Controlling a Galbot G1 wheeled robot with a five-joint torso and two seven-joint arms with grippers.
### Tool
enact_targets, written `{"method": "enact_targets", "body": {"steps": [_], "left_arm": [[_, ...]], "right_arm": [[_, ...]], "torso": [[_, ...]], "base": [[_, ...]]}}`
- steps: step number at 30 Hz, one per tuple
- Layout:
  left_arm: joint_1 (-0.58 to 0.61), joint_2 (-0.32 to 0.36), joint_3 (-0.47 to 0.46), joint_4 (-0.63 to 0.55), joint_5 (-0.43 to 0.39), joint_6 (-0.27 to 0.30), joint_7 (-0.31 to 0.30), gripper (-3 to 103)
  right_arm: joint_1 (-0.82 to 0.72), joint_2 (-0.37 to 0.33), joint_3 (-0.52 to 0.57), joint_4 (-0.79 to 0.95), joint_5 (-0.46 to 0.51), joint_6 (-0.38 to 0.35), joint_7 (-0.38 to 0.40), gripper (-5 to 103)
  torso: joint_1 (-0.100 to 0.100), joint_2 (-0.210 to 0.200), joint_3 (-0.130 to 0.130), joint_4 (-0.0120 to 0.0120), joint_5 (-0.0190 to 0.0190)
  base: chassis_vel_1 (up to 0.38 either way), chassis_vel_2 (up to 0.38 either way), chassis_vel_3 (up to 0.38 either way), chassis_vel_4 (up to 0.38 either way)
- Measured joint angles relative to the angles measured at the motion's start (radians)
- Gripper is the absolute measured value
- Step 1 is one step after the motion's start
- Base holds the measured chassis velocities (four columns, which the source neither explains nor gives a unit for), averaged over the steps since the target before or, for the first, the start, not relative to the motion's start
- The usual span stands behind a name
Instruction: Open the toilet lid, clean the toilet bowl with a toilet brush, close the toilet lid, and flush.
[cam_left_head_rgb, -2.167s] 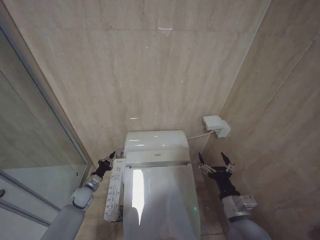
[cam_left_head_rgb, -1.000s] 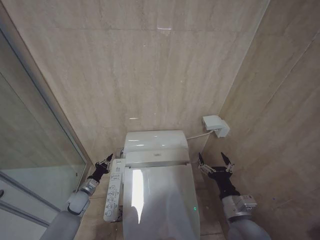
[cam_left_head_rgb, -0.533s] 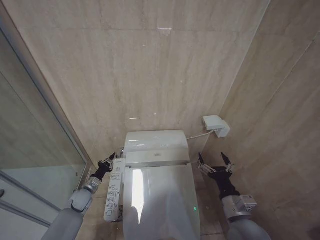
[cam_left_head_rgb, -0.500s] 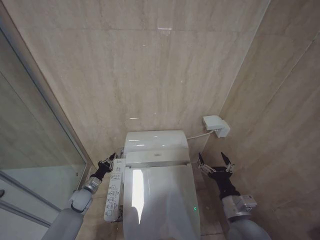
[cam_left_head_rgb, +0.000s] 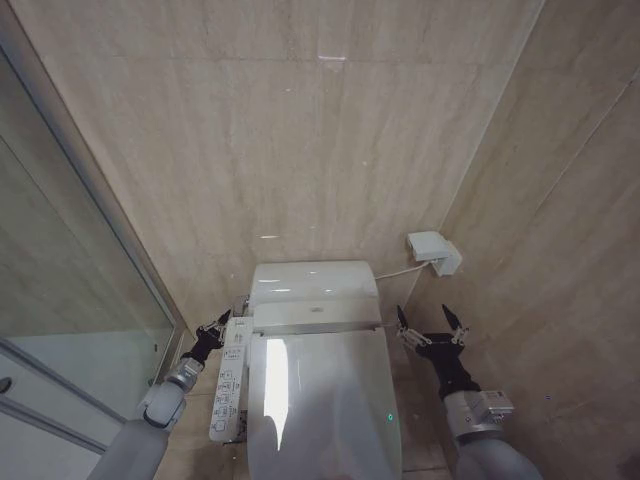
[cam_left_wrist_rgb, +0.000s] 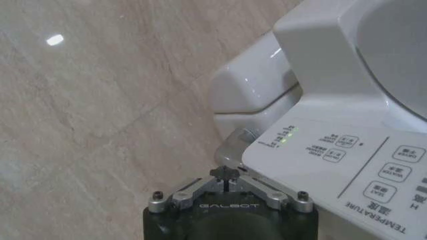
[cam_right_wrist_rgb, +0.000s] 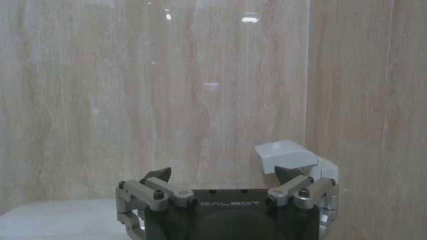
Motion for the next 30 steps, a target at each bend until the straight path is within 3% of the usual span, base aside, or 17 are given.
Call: {"method": "enact_targets", "body": {"steps": [9,20,30], "left_arm": [[0.002,0.004,-0.006,-0.005,-0.001,-0.001,0.004,0],[0.051,0.023,-0.084,-0.064,-0.031,-0.004,0.004,0],[0.039,0.025,-0.072,-0.067,-0.03,-0.005,0.003,0]], "right_arm": [[0.0,0.0,0.0,0.0,0.0,0.0,0.0,100],[0.0,0.0,0.0,0.0,0.0,0.0,0.0,100],[0.001,0.0,0.0,0.0,0.0,0.0,0.0,100]], "torso": [[0.0,0.0,0.0,-0.0002,-0.0004],[0.0,0.0,0.0,0.0005,-0.0002],[0.001,0.0,0.0,-0.0001,-0.0005]], "base": [[0.0,0.0,0.0,0.0],[0.0,0.0,0.0,0.0],[-0.027,0.026,0.033,-0.023]]}}
